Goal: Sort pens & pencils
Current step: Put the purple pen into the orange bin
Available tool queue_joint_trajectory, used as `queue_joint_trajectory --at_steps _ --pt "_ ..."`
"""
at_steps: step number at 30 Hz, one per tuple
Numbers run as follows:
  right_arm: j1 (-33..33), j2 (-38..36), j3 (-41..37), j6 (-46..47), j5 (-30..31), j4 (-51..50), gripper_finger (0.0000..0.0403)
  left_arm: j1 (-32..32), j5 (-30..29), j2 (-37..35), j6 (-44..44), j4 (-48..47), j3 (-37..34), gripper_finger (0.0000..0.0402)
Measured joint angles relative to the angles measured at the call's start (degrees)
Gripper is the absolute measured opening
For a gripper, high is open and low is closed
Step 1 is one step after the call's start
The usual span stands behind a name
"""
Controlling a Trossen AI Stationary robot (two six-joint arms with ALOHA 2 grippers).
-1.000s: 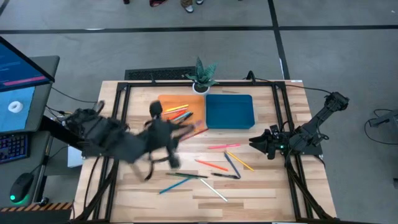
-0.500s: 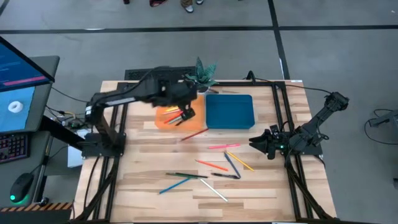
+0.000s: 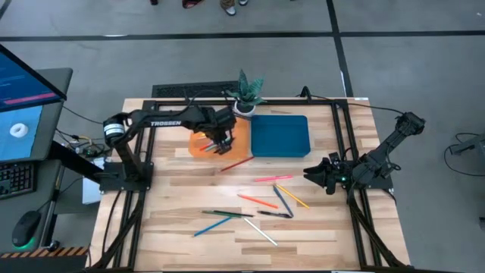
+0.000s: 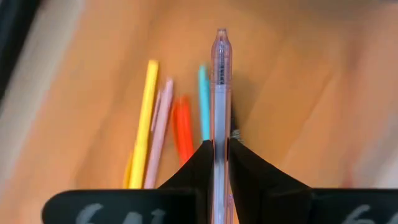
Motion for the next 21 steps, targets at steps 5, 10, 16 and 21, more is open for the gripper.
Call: queue_joint_trajectory --at_steps 5,10,16,21 --pt "0.00 0.00 0.00 -0.01 0.02 -0.02 0.0225 2.37 0.62 0.00 -0.07 6.20 -6.11 0.0023" --pt "0.00 0.00 0.00 0.00 0.02 0.00 0.0225 4.69 2.67 0.22 4.34 7.14 -8.03 0.0023" --pt "0.00 0.00 0.00 0.04 0.02 0.00 0.0225 7.34 3.49 0.24 7.50 7.70 -8.27 0.0031" --pt "0.00 -0.01 0.00 1.87 0.00 0.00 0.0225 8.89 3.94 0.24 7.39 7.40 -8.17 0.0051"
